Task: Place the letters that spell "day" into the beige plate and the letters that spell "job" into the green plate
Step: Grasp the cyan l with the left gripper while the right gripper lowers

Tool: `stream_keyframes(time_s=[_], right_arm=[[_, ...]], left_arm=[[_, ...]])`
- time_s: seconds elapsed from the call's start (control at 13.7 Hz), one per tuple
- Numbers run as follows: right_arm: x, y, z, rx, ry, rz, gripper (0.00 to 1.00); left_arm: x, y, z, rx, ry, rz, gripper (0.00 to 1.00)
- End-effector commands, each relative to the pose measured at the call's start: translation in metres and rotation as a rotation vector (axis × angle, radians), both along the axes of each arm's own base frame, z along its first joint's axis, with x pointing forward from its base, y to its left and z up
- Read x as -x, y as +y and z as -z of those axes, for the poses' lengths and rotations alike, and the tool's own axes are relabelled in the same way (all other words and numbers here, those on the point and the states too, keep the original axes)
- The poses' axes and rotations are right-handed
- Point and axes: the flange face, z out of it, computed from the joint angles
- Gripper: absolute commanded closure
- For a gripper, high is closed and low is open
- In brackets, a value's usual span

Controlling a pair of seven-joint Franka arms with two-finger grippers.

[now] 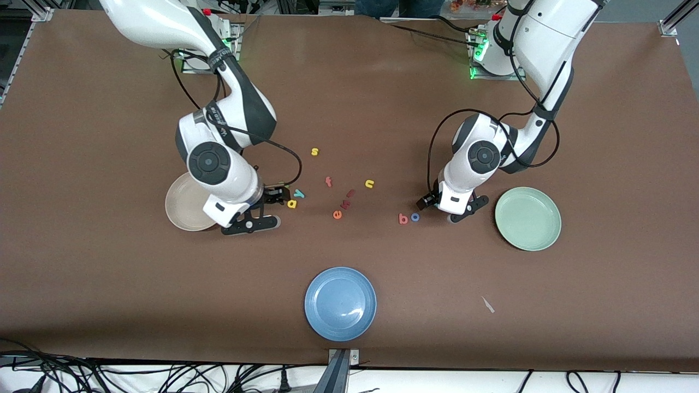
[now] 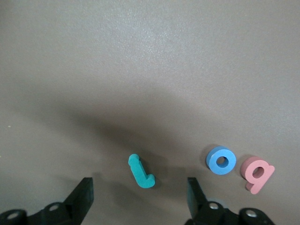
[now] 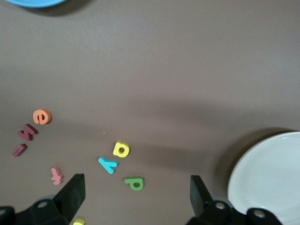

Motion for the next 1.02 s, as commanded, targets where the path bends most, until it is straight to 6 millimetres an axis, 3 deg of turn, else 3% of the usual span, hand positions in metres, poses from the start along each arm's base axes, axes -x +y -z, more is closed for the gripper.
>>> stream_keyframes(time_s=[0.0,0.29,0.44,0.8,0.88,0.95], right_arm=[[0.008,0.0,0.011,-0.004,0.004,0.016,0.01],[0.027,0.022,0.031,0.002,-0.007,0.016,0.01],[0.036,0.02,0.049,-0.002,-0.017,0.028,0.01],[0.085,-0.007,0.101,-0.046,-0.109,0.013,0.01],[0.089,-0.009,0.106,-0.049,-0.113,0.014,0.01],[0.092,-0.01,0.11,-0.047,-0.11,0.014,0.01]], left_arm=[[0.003,0.002,0.008,-0.008,0.004,0.021,0.2],[-0.006,0.005,0.013,-0.01,-0.003,0.021,0.21],[-0.007,0.005,0.016,-0.016,-0.004,0.032,0.23],[-0.013,0.004,0.013,-0.014,-0.016,0.028,0.89],[-0.014,0.004,0.012,-0.013,-0.019,0.029,0.98],[-0.015,0.004,0.012,-0.012,-0.019,0.028,1.0]])
